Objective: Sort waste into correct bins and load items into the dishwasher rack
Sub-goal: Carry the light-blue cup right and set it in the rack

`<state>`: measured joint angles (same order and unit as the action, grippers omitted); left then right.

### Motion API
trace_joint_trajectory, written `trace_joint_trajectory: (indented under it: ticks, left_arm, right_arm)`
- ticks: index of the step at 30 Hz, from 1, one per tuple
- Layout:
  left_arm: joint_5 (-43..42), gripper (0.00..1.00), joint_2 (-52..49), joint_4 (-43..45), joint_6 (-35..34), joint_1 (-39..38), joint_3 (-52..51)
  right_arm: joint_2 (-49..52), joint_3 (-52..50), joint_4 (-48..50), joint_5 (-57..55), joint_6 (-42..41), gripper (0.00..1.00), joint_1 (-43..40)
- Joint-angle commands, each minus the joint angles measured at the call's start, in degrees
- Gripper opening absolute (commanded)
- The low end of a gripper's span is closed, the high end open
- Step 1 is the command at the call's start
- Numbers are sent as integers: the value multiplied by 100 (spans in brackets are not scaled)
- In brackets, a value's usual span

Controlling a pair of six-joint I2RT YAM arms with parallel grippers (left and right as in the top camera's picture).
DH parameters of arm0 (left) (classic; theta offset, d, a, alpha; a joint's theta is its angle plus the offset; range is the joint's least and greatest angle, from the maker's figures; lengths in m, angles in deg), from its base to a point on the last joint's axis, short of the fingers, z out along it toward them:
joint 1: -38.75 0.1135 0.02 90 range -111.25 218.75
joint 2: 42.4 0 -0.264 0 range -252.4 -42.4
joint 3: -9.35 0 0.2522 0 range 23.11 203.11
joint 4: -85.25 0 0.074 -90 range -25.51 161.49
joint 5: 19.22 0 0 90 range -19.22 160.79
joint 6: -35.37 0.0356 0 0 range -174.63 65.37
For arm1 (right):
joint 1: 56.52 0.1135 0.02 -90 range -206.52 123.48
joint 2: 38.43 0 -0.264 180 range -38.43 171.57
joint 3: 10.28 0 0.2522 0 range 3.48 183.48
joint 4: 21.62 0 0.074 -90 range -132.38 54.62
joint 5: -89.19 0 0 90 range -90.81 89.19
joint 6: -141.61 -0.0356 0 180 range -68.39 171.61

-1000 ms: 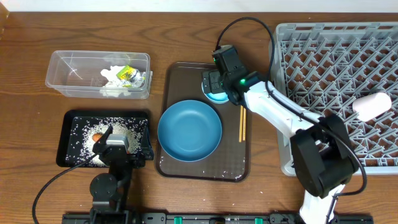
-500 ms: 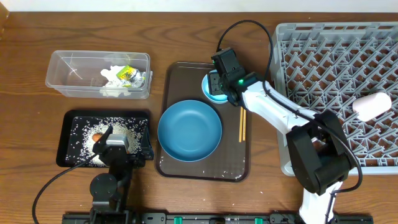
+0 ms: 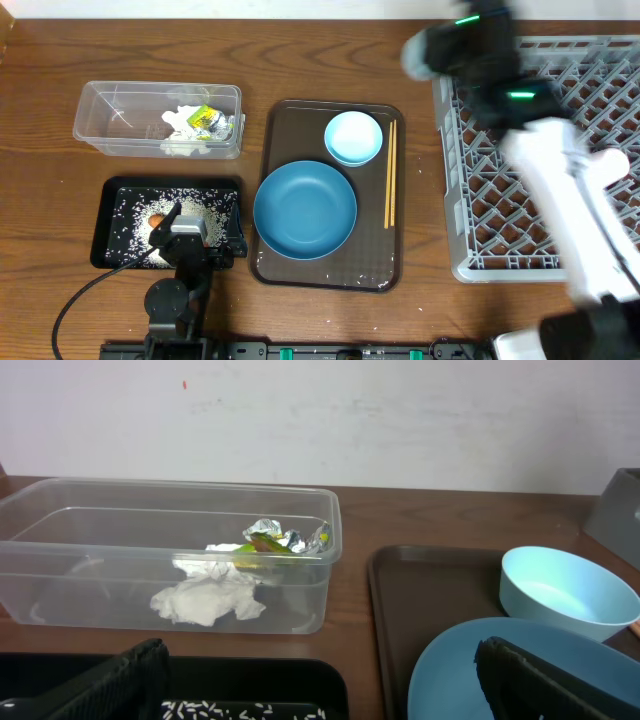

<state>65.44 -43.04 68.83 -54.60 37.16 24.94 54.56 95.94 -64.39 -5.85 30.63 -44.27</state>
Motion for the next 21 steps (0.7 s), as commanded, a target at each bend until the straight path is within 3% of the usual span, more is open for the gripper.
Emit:
trace_joint_trajectory:
  ticks: [1,9,21]
  left_arm:
    - [24,99,35,-90,37,33,-160]
    - [24,99,35,-87,37,33,-160]
    - [24,99,35,-87,37,33,-160]
  right_arm:
    - [-278,52,-190,-114,238,52,-990]
    - [74,52,-671,-72,356,51,-3263]
    - [925,52,-1043,-70,629,52,-5106]
